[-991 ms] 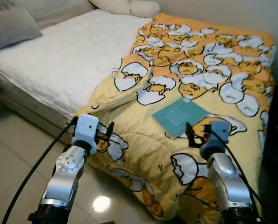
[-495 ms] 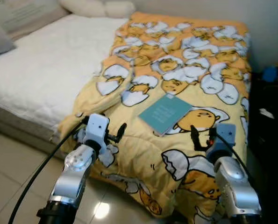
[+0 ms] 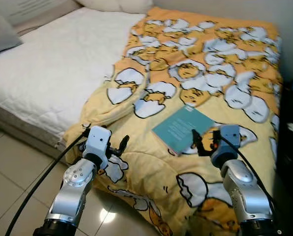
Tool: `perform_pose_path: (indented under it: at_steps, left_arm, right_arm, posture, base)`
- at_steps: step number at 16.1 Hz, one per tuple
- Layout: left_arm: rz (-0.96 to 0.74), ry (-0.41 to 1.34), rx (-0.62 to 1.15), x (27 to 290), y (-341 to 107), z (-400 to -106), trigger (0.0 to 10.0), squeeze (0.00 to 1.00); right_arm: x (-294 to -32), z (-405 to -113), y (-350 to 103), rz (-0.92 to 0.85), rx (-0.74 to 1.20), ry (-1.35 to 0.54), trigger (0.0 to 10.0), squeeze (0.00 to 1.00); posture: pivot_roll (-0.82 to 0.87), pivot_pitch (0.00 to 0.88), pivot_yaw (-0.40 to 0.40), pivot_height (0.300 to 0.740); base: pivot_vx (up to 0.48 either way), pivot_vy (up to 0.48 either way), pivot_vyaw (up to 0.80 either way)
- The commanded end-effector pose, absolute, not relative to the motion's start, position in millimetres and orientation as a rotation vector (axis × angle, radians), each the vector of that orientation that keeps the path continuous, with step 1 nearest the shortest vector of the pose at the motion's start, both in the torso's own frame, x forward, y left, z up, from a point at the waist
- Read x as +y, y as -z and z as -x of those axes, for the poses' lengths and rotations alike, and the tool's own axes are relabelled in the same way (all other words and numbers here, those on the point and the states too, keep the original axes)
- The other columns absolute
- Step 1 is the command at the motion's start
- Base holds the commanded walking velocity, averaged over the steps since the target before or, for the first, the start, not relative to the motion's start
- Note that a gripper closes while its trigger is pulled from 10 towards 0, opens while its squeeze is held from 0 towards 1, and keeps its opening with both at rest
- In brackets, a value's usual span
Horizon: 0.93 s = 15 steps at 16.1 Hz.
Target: Clean up the room
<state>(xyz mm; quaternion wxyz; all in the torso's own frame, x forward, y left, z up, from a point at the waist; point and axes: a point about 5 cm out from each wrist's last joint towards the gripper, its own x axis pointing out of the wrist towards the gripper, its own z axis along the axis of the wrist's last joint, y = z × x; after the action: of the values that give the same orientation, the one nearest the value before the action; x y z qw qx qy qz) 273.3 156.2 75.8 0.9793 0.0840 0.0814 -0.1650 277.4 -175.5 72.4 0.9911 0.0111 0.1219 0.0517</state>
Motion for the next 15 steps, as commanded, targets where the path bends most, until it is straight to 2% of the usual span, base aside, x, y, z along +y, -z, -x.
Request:
perform_pose_path:
  at_steps: [1,12,15]
  left_arm:
    - [-0.182,0.327,0.155,156.3,-78.6,-272.2,10.0,0.45]
    - [-0.188,0.325,0.151,154.7,-78.4,-271.5,10.0,0.44]
    - [-0.199,0.349,0.159,153.0,-76.2,-268.7,10.0,0.42]
  right_arm:
    - [-178.3,-277.8,-70.9,-0.018,0.261,-0.103,10.0,0.00]
    - [-182.0,-283.1,-71.3,0.003,0.268,-0.126,10.0,0.00]
    - [-185.3,-284.9,-69.4,-0.017,0.291,-0.142,10.0,0.00]
  posture:
    - [0.00,0.000,0.027,0.740]
    - [0.01,0.000,0.012,0.740]
    - [0.01,0.000,0.004,0.740]
  base:
    - [0.307,0.000,0.00]
    - [0.289,0.000,0.00]
    - [0.000,0.000,0.00]
